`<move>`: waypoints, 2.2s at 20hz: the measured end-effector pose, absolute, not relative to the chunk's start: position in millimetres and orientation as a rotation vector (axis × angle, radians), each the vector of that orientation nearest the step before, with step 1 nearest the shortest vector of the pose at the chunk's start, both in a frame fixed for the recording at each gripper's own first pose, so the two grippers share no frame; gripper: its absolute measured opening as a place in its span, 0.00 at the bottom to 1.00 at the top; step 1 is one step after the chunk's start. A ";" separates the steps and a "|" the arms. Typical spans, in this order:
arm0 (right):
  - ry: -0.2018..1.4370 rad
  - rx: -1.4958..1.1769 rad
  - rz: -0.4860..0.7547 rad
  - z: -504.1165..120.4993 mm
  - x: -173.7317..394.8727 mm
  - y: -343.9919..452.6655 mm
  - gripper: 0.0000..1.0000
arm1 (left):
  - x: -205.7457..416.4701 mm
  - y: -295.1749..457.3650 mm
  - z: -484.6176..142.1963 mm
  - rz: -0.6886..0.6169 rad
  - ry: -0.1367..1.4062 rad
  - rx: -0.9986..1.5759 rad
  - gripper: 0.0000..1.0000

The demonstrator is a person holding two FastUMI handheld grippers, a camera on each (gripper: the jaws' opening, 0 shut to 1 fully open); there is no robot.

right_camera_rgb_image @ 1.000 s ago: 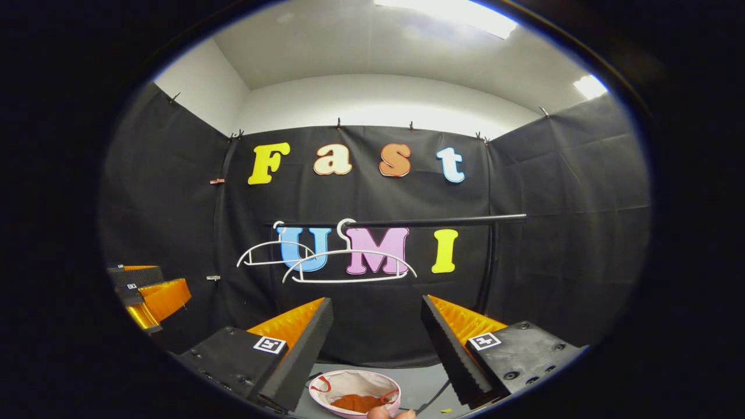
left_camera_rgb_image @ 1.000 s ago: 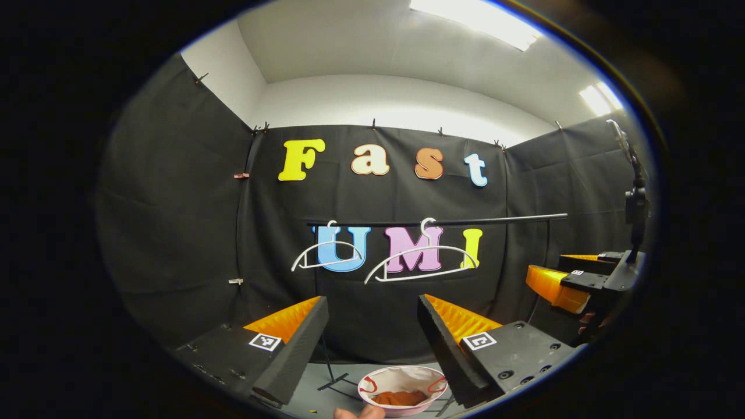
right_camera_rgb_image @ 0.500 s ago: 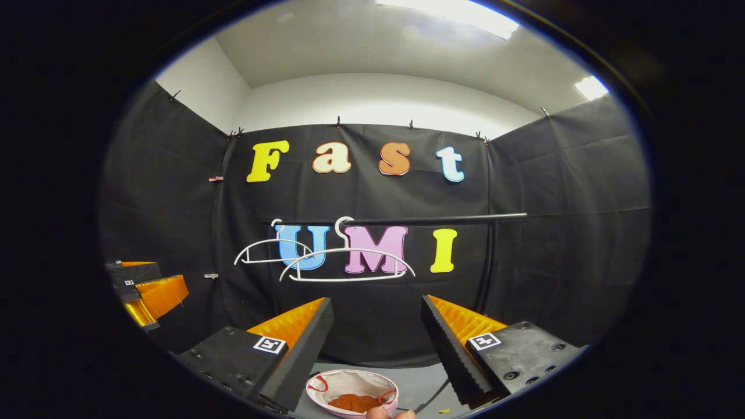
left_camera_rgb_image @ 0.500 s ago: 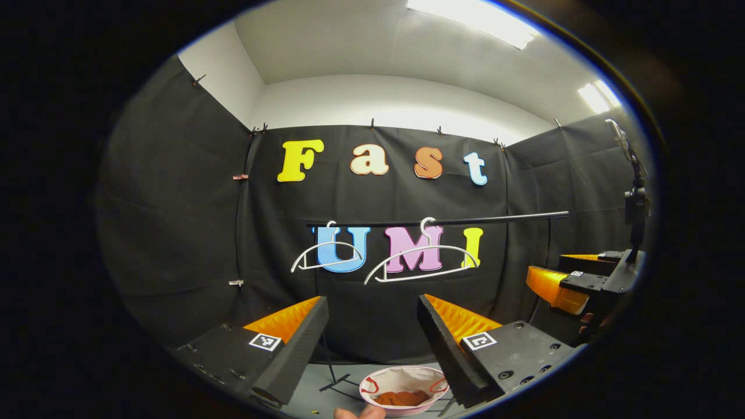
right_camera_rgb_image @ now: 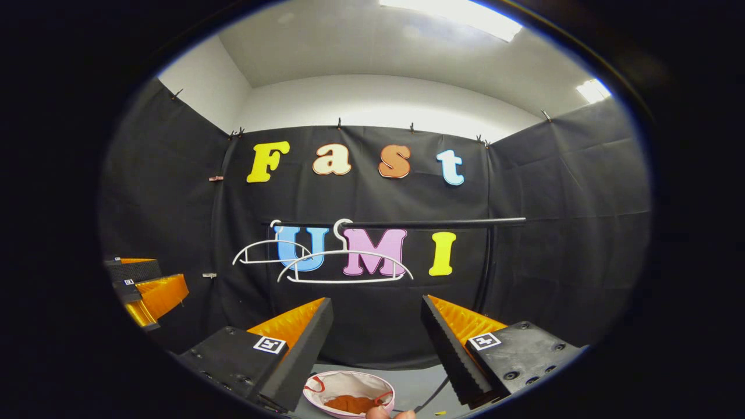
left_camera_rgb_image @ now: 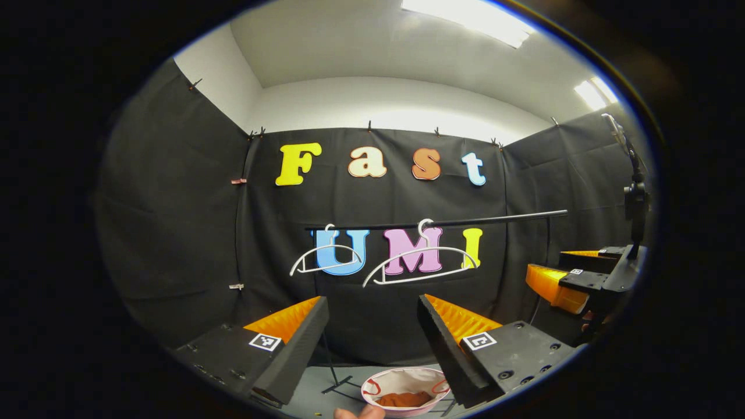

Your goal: Grasp the clothes on the hanger with both hands and then place them into the laundry hamper below.

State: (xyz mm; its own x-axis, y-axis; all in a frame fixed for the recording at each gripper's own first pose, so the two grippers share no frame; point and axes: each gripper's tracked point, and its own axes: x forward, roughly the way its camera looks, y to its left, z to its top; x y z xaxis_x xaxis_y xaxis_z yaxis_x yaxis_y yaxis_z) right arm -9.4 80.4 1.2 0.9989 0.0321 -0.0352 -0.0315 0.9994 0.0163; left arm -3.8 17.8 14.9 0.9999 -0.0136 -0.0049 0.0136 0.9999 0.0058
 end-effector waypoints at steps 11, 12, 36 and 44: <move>0.026 0.026 0.024 3.6 -8.9 80.6 0.97 | -2.6 18.1 9.5 -0.018 0.019 0.005 0.97; 0.020 0.028 0.022 4.0 -8.3 80.9 0.97 | -1.7 18.9 7.3 -0.017 0.019 0.004 0.97; 0.041 0.025 -0.039 -7.9 -17.3 70.0 0.97 | 2.2 26.8 11.5 -0.022 -0.022 0.018 0.97; 0.033 0.019 -0.034 -11.3 -8.3 58.2 0.97 | 10.3 21.8 2.1 0.000 -0.002 0.032 0.97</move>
State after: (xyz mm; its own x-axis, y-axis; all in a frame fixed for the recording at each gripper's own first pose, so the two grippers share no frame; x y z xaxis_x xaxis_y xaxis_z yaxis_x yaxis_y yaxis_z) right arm -8.3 58.2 -11.3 0.9989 -0.0339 -0.0335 0.0345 0.9992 0.0187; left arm 10.3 21.8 2.1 1.0000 0.0000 0.0019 0.0000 0.9995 0.0323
